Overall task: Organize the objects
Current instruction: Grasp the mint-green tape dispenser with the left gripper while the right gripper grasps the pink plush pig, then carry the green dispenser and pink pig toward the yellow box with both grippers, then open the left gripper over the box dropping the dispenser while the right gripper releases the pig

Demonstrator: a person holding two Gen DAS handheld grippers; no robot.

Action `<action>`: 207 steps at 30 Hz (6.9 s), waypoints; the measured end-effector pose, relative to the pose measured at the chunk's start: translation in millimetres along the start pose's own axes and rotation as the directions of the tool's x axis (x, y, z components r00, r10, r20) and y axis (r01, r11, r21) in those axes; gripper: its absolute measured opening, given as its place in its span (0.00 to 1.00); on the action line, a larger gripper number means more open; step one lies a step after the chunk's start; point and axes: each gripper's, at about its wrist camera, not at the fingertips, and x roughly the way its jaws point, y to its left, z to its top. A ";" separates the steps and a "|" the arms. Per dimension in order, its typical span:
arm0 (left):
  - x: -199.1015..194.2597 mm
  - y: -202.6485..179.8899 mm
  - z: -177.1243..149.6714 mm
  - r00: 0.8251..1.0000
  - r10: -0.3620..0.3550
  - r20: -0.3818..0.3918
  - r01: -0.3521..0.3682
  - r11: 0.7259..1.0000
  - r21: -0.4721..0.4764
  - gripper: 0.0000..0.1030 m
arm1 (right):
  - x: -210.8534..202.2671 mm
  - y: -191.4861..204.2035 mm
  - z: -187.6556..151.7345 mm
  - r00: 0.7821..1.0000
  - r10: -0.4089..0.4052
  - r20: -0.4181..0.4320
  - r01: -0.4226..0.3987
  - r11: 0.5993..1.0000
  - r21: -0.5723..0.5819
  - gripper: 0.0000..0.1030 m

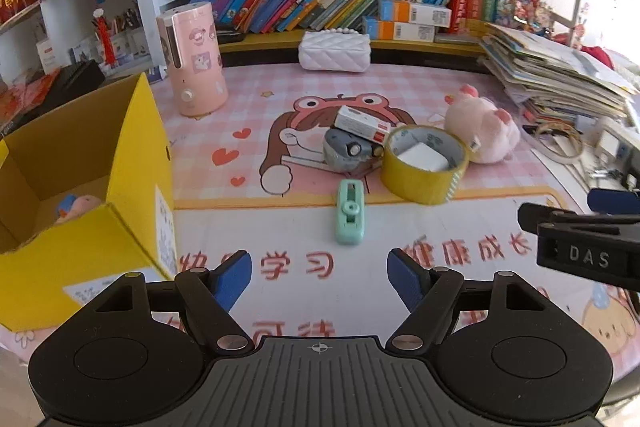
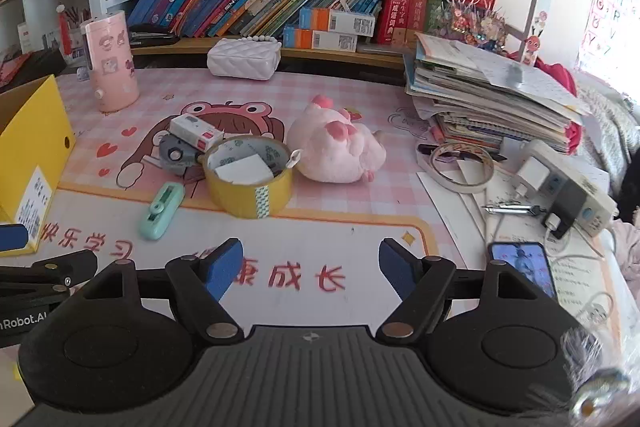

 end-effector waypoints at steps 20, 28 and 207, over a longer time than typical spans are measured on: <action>109.5 -20.9 32.5 0.988 0.013 -0.153 -0.016 1.000 -0.019 0.38 | 44.5 -42.0 32.6 0.999 0.043 0.005 -0.043 0.999 -0.013 0.75; 110.8 -21.1 35.9 0.989 -0.021 -0.149 0.019 1.000 -0.014 0.22 | 70.2 -44.3 51.4 0.999 0.031 0.030 -0.029 0.997 -0.067 0.80; 27.0 259.3 -0.7 0.974 0.226 -0.029 -0.227 0.955 -0.191 0.24 | 68.1 364.1 94.0 0.875 0.460 -0.154 -0.470 0.726 -0.501 0.50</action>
